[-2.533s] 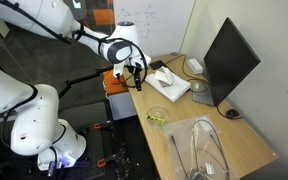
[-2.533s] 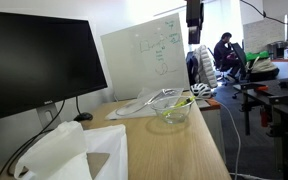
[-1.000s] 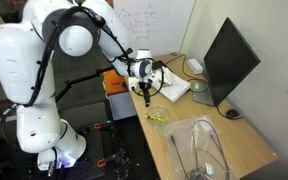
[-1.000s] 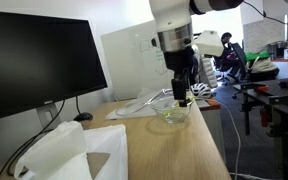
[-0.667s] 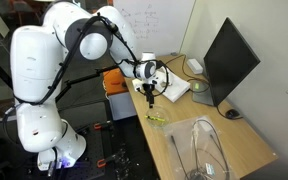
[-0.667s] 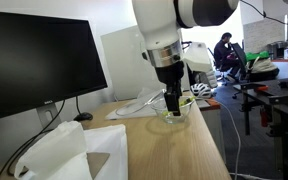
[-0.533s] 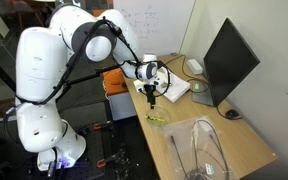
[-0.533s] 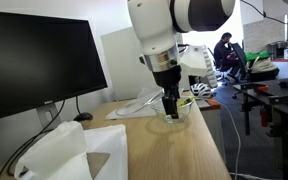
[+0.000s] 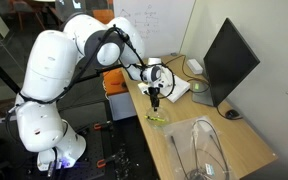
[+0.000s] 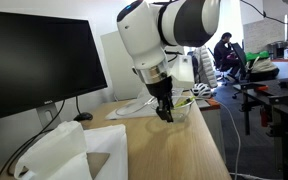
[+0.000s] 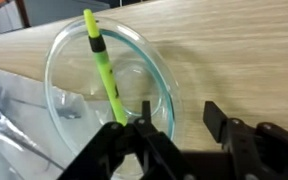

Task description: Move the bowl to the right

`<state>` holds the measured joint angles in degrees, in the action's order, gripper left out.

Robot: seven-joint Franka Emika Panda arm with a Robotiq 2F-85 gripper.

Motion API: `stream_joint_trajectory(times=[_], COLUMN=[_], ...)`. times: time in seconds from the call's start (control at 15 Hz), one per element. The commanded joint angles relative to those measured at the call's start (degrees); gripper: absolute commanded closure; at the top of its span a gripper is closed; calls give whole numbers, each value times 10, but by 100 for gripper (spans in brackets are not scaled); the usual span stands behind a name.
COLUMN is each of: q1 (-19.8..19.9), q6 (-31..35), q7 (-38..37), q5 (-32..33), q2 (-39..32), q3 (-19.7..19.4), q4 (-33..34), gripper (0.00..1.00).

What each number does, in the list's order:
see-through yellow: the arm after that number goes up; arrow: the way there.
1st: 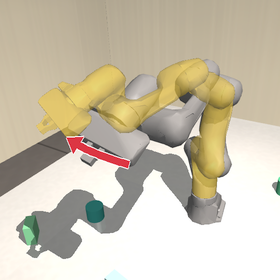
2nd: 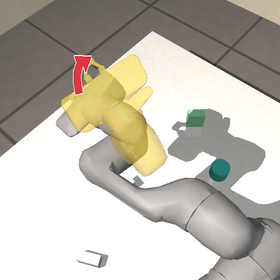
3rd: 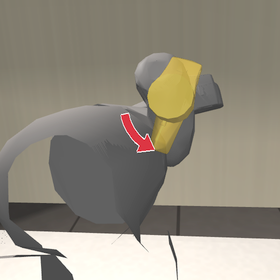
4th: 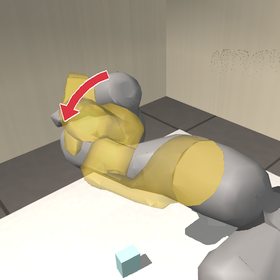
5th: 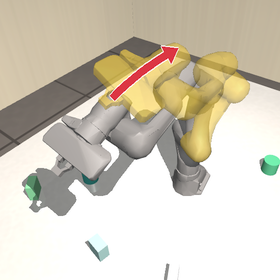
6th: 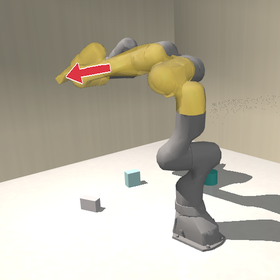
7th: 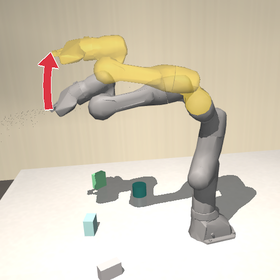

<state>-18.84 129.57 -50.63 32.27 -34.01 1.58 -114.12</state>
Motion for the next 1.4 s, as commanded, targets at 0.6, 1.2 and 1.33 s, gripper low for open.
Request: stream_joint_trajectory(times=[0.6,1.2,1.33], q1=[-10,-52,-66], q6=[-18,-6,-10], q7=[27,22,22], q5=[-33,-63,-71], q2=[-3,-13,-24], q3=[-16,2,7], q4=[14,87,111], gripper=[97,97,97])
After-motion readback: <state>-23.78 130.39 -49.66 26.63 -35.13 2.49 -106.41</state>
